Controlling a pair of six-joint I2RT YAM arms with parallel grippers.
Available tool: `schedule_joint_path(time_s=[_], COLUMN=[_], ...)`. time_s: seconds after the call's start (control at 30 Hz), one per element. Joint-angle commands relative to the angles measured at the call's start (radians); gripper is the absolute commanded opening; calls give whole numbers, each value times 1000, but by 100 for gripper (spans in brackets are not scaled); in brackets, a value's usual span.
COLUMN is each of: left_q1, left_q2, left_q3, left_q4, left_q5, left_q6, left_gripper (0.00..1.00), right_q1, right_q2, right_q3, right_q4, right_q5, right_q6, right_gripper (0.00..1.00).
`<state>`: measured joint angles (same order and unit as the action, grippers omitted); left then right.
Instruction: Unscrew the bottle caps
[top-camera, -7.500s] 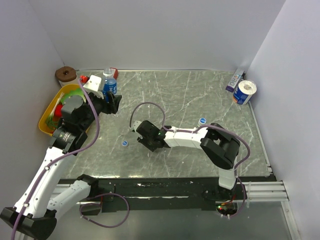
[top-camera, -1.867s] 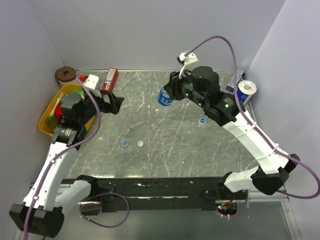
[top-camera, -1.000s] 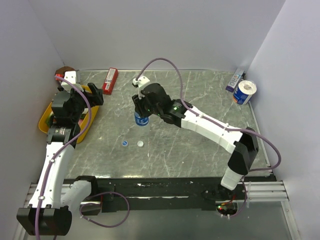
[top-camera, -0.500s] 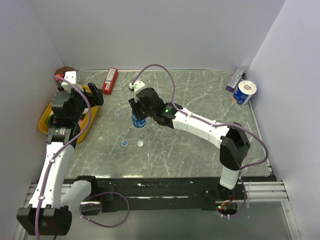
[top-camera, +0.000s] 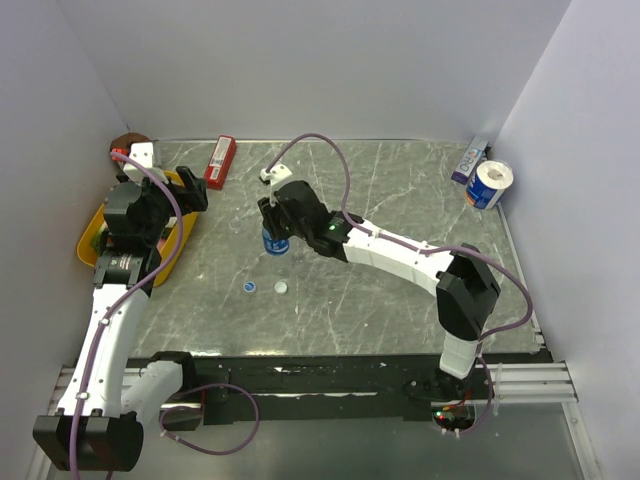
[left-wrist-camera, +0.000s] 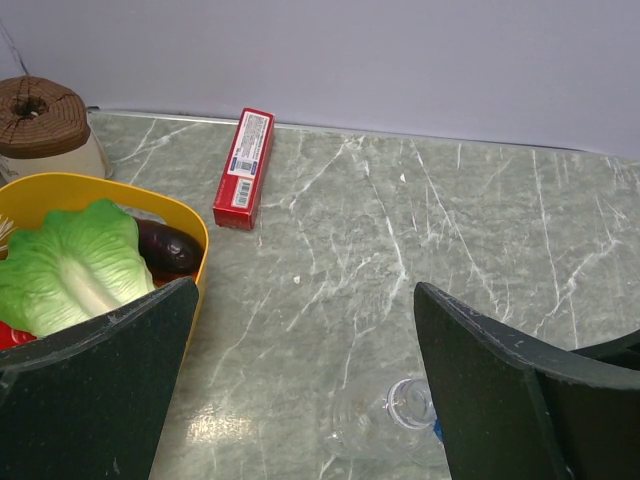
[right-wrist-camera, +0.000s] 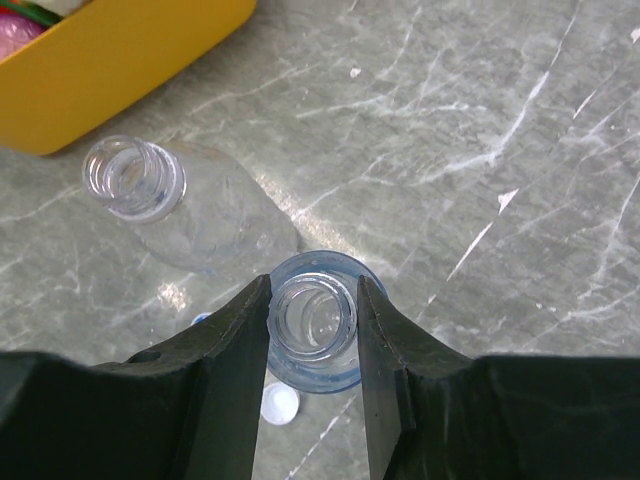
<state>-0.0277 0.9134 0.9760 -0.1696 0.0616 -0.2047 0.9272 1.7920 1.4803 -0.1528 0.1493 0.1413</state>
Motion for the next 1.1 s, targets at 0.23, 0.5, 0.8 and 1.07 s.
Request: schedule_joint_path(time_s=[0.23,0.5,0.8,1.07], left_q1=[-5,-6,-6,-8], left_q2=[-7,-7,-7,-8], left_q3=[-2,-2,-5,-7], left_q4=[10,10,12,13], left_q5=[-6,-3,-5,-8], left_q6=[2,1,1,4], left_gripper=[96,96,96,96], right_q1=[9,13,19,19], right_q2=[-20,-52,-59,-55], right_q3=[-32,-54,-48,-11], right_q4=[16,10,4,-1], right_q5=[29,30,42,49], right_q6=[4,0,-17,-32], right_gripper=[0,38,62,83])
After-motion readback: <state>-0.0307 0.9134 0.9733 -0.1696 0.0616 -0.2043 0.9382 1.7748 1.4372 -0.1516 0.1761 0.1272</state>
